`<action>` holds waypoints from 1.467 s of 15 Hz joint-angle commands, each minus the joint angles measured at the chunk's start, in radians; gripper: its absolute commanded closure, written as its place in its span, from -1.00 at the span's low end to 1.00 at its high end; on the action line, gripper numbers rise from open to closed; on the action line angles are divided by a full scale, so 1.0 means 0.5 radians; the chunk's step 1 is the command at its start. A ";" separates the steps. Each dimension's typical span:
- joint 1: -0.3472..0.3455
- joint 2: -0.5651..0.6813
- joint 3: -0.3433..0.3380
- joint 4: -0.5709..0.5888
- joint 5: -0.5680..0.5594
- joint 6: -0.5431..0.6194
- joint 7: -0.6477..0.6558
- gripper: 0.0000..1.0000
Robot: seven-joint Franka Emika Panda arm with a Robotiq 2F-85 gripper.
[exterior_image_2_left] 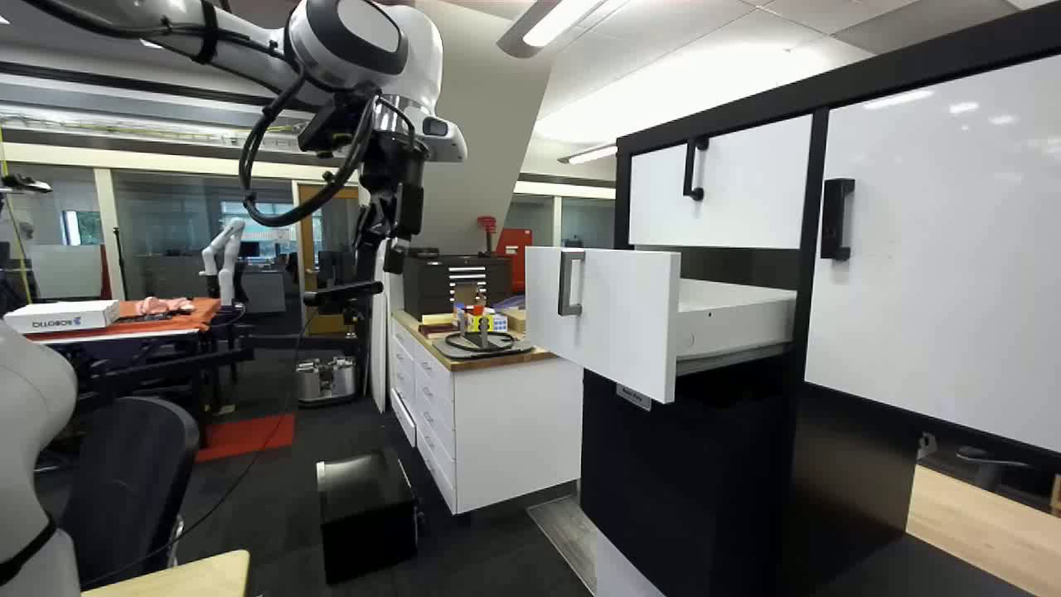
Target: Close the open drawer of the cabinet
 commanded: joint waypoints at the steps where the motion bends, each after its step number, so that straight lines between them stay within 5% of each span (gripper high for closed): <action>1: 0.056 0.009 -0.042 0.004 -0.016 -0.004 0.021 -1.00; 22: 0.034 -0.018 -0.059 -0.021 -0.013 0.168 0.079 -1.00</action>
